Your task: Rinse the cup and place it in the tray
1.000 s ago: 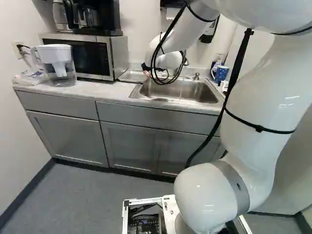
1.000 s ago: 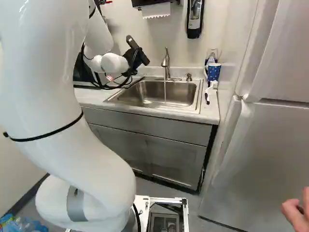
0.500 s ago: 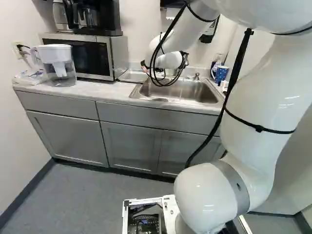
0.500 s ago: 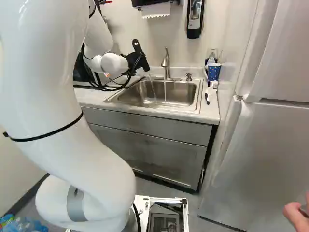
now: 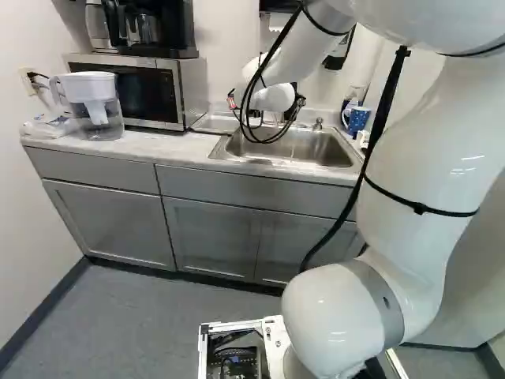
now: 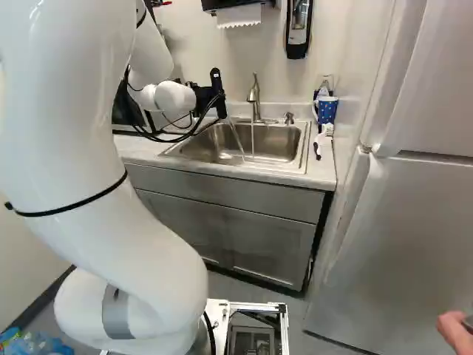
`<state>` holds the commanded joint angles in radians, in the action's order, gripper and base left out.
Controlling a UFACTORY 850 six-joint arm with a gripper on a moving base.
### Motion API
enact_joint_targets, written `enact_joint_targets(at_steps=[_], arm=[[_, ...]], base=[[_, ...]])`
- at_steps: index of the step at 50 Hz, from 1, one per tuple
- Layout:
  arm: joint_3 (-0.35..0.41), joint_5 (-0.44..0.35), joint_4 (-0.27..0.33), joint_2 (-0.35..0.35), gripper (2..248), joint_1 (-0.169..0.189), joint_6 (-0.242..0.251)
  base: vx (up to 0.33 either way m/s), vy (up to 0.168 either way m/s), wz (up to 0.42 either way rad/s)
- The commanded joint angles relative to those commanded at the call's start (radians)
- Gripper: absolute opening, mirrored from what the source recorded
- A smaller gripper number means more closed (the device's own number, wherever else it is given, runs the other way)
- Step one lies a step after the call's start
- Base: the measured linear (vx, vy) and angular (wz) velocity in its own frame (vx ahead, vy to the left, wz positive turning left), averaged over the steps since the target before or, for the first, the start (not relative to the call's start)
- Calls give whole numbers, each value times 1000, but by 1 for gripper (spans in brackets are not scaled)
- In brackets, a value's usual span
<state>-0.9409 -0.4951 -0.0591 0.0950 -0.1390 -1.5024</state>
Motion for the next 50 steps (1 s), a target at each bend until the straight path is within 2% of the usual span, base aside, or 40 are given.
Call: enact_joint_targets(at_steps=[37,50], arm=[[0,0,0,0,125,0,-389],[0,0,0,0,125,0,-389]], base=[[0,0,0],[0,0,0]])
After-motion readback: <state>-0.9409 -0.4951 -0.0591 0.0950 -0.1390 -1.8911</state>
